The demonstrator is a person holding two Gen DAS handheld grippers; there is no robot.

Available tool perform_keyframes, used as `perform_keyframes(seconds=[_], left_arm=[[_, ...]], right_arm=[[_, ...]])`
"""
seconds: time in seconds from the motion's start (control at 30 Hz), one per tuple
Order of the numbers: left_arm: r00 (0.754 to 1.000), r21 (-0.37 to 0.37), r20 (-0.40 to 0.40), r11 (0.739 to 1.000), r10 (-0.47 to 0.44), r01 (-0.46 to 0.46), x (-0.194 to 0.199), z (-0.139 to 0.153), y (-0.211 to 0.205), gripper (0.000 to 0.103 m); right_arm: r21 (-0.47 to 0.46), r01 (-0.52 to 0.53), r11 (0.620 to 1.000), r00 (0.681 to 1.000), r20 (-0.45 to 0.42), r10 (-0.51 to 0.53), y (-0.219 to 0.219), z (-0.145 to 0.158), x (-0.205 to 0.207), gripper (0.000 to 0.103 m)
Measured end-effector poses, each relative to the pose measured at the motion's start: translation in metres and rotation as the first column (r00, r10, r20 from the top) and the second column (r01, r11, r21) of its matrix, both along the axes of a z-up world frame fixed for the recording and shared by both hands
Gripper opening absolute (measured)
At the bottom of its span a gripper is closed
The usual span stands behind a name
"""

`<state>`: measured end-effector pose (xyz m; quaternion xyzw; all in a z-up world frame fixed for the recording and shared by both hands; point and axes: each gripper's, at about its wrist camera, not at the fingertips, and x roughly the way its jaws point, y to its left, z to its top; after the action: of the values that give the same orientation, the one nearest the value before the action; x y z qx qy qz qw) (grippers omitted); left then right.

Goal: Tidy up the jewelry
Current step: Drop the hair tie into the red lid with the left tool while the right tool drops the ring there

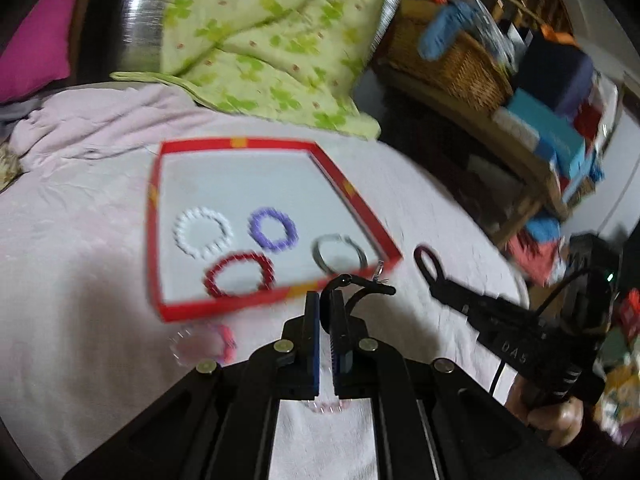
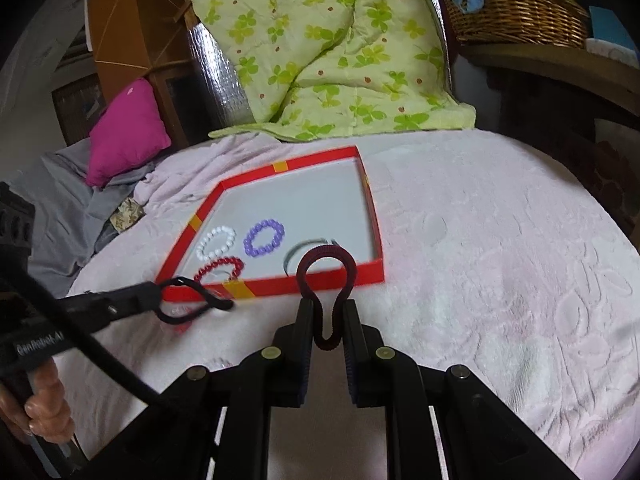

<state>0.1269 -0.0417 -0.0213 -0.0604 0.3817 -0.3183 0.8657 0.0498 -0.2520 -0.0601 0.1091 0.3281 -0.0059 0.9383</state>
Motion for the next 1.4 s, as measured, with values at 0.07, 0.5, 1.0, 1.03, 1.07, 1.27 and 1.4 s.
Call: perform_keyframes(seconds=[0.07, 0.5, 1.0, 1.03, 1.07, 1.27, 1.4], left_arm=[[0.998, 0.002, 0.026, 0.999, 0.05, -0.05, 0.011, 0.011, 0.006, 0.004], [0.984, 0.267, -0.044, 0.951, 0.174, -0.157, 0.162, 0.002, -0.034, 0.004], [0.979, 0.353, -0.102, 0.926, 0.176, -0.13, 0.189, -0.031, -0.048, 0.007], [0.982, 0.345, -0.078, 0.929, 0.172, -0.136, 0.183, -0.026, -0.044, 0.017], [0.983, 0.332, -0.049, 0.931, 0.178, -0.152, 0.175, -0.02, -0.038, 0.024], [0.958, 0.251, 0.088, 0.925, 0.271, -0.285, 0.102, 0.013, 0.002, 0.055], [0.938, 0.253, 0.133, 0.904, 0.322, -0.346, 0.046, 0.014, 0.022, 0.055]], right_arm=[[0.065, -0.017, 0.998, 1.0, -0.002, 0.017, 0.0, 0.006, 0.014, 0.016], [0.222, -0.013, 0.975, 0.98, -0.19, 0.056, -0.002, -0.005, 0.164, 0.016], [0.113, 0.011, 0.994, 0.947, -0.321, 0.026, 0.008, -0.044, 0.205, 0.022], [0.117, 0.017, 0.993, 0.949, -0.316, 0.021, 0.006, -0.043, 0.204, 0.023], [0.122, 0.018, 0.992, 0.952, -0.305, 0.02, 0.005, -0.041, 0.201, 0.023], [0.182, 0.066, 0.981, 0.983, -0.18, -0.032, -0.01, -0.017, 0.171, 0.024], [0.223, 0.084, 0.971, 0.993, -0.098, -0.063, -0.021, 0.004, 0.128, 0.024]])
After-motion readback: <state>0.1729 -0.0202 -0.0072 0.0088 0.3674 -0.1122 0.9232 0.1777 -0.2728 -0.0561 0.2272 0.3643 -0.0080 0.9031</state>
